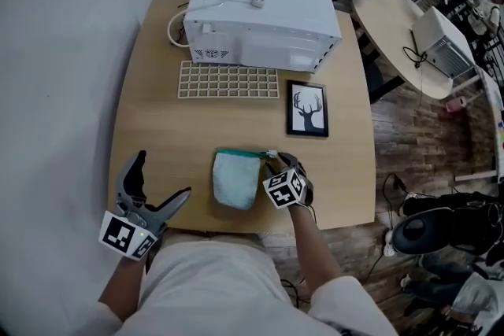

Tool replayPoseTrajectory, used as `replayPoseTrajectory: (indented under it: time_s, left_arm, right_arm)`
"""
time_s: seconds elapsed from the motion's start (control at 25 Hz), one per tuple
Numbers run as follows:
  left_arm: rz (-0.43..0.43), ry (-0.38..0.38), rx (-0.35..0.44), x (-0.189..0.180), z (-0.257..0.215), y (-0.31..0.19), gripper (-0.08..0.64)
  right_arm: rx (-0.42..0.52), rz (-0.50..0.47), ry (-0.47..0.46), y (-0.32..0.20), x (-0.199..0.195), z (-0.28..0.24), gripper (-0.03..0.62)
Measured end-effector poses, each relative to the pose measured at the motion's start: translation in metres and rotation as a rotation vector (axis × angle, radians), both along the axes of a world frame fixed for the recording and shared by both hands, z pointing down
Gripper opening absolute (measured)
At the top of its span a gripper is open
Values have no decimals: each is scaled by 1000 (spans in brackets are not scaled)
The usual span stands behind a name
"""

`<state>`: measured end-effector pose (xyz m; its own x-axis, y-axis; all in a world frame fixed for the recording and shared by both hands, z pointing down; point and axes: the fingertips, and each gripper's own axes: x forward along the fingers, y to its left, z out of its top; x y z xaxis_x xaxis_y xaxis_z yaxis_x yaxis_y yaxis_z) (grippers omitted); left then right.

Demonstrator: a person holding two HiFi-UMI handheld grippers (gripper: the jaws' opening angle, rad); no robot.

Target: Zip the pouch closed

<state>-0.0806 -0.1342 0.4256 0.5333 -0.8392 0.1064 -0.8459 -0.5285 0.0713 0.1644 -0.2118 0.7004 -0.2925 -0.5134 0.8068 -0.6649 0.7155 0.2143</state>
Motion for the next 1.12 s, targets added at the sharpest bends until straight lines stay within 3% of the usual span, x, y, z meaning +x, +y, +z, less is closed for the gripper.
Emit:
replayPoseTrajectory:
  time_s: [0.24,0.36,0.4,0.44,0.56,0.72,0.84,1.0,1.12]
  left_arm:
    - [-19,16,-6,-1,0,6,497]
    - [-14,23,-13,1,1,8,497]
    - [-13,24,-15,2,1,9,497]
    - [-11,25,-16,2,1,9,497]
    - [-8,23,-21,2,0,11,497]
    - [-4,27,-31,2,3,14,497]
    - [1,38,-37,3,5,16,497]
    - [15,47,-41,6,7,21,497]
    - [18,49,-46,5,8,25,497]
  right_arm:
    - [-149,41,-125,2,-1,5,140]
    - [-124,7,-69,-2,1,2,159]
    - [-110,-2,-49,-5,2,1,120]
    - [-109,-6,-40,-6,3,0,120]
    - [-136,-17,-51,-7,3,1,132]
    - [-139,-108,-25,-4,-1,3,129]
    - [-171,-152,-44,0,-8,5,47]
    - [-159,-116,-67,1,-6,4,17]
    - [-98,-146,-9,3,-6,-3,14]
